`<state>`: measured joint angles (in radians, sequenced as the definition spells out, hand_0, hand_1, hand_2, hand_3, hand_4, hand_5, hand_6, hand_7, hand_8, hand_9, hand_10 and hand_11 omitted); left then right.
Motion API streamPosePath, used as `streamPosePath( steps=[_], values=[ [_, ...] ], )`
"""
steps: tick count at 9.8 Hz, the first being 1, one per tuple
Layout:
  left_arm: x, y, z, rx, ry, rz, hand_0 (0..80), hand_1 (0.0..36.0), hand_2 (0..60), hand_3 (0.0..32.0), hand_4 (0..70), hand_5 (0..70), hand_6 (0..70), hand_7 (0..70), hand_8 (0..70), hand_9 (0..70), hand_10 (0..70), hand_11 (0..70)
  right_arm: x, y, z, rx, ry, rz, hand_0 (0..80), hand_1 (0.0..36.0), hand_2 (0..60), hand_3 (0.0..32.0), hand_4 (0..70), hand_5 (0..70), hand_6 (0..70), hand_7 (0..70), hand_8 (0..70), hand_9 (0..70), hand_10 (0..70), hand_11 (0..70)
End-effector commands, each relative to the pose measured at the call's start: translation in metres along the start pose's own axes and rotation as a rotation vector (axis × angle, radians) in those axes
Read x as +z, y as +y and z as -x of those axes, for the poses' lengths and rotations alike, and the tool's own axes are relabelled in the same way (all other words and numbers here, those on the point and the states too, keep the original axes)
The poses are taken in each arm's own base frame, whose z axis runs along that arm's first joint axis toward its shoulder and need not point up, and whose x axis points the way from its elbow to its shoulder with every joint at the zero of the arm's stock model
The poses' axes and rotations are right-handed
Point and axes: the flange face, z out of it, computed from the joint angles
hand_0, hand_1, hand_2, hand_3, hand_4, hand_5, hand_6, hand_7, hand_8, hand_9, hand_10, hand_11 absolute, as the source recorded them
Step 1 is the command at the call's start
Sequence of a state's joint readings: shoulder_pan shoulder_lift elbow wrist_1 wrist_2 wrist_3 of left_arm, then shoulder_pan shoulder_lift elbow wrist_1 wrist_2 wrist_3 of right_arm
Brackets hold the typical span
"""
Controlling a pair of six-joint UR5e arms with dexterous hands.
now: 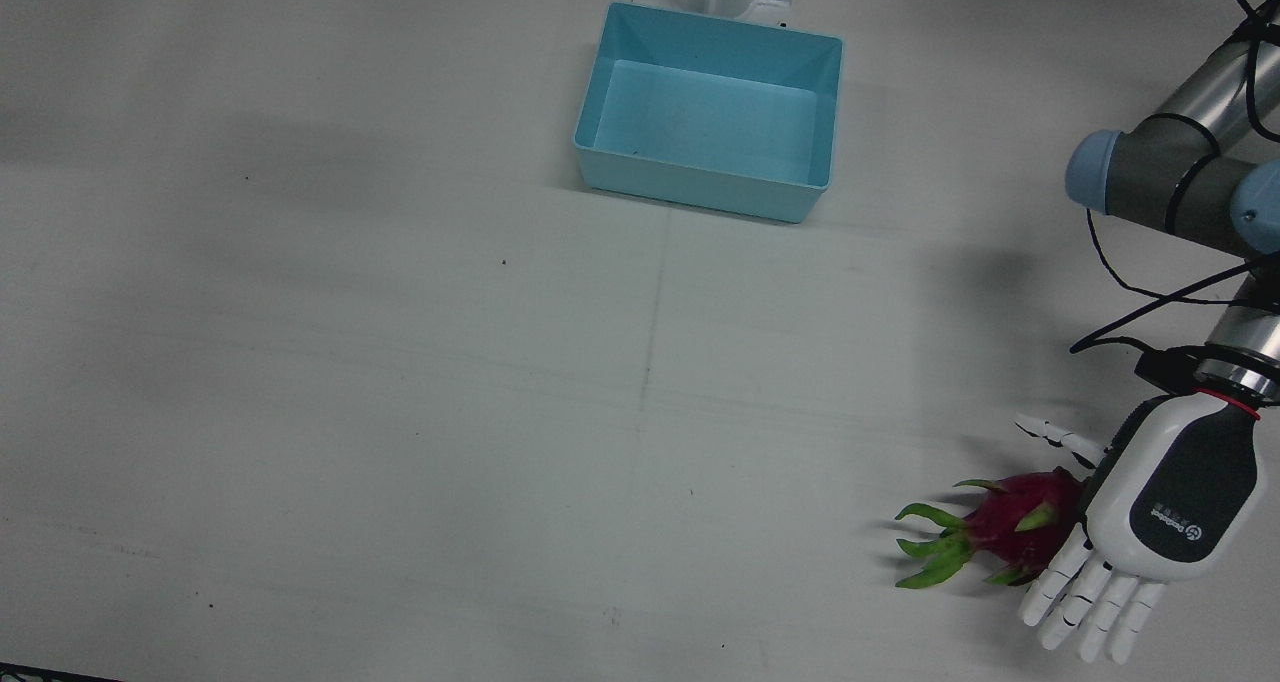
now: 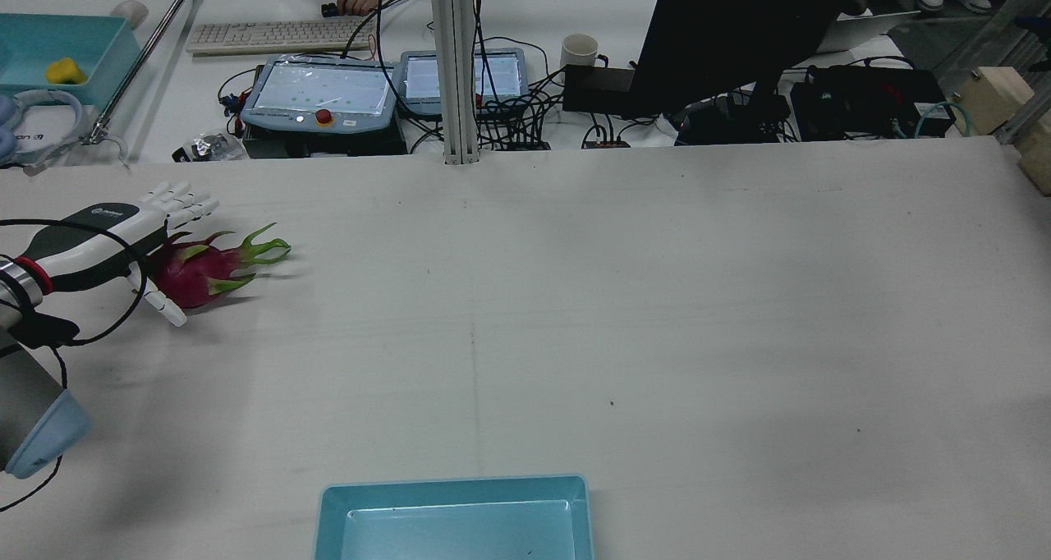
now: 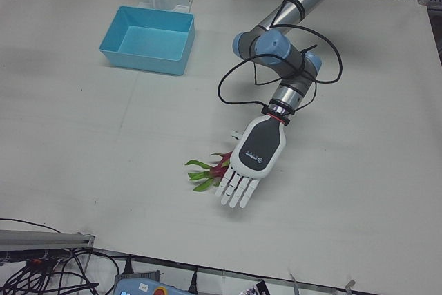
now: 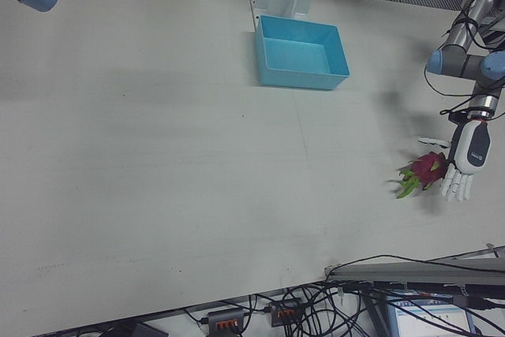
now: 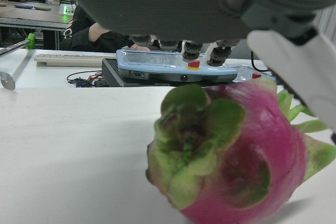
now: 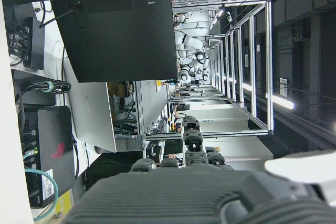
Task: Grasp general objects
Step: 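Close the left hand's fingers around the pink dragon fruit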
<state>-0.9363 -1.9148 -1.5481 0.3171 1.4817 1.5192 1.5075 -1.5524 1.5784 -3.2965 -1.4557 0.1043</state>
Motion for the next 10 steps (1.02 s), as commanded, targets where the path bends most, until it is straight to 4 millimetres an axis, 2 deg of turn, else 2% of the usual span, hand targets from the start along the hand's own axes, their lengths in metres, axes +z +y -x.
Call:
streamPosePath(
  steps=[1,3,4,5,6,10],
  values=[
    [-0.003,-0.002,0.022,0.059,-0.016,-0.003,53.2,24.1,8.6,0.0,0.0,3.4,0.0,9.8,0.0,0.5,0.0,0.0,0.0,0.0,0.0,0.0,0.0,0.0,0.0,0.0,0.0,0.0,0.0,0.0,0.0,0.0,0.0,0.0,0.0,0.0],
    [-0.006,-0.004,0.026,0.06,-0.004,-0.007,53.6,24.2,7.7,0.0,0.0,6.6,0.0,9.8,0.0,0.5,0.0,0.0,0.0,0.0,0.0,0.0,0.0,0.0,0.0,0.0,0.0,0.0,0.0,0.0,0.0,0.0,0.0,0.0,0.0,0.0],
    [-0.009,-0.006,0.031,0.062,-0.006,-0.039,52.6,21.6,5.8,0.0,0.0,11.3,0.0,8.5,0.0,0.3,0.0,0.0,0.0,0.0,0.0,0.0,0.0,0.0,0.0,0.0,0.0,0.0,0.0,0.0,0.0,0.0,0.0,0.0,0.0,0.0],
    [-0.011,-0.007,0.035,0.064,-0.011,-0.056,51.2,19.1,5.2,0.0,7.9,18.6,0.0,7.8,0.0,0.1,0.0,0.0,0.0,0.0,0.0,0.0,0.0,0.0,0.0,0.0,0.0,0.0,0.0,0.0,0.0,0.0,0.0,0.0,0.0,0.0],
    [-0.01,-0.007,0.035,0.077,-0.007,-0.058,50.5,17.6,5.0,0.0,13.1,22.6,0.0,7.8,0.0,0.1,0.0,0.0,0.0,0.0,0.0,0.0,0.0,0.0,0.0,0.0,0.0,0.0,0.0,0.0,0.0,0.0,0.0,0.0,0.0,0.0],
    [-0.008,-0.006,0.034,0.082,0.012,-0.057,50.3,16.1,6.7,0.0,29.4,42.6,0.0,11.8,0.0,0.9,0.0,0.0,0.0,0.0,-0.001,0.0,0.001,0.0,0.0,0.0,0.0,0.0,0.0,0.0,0.0,0.0,0.0,0.0,0.0,0.0]
  ],
)
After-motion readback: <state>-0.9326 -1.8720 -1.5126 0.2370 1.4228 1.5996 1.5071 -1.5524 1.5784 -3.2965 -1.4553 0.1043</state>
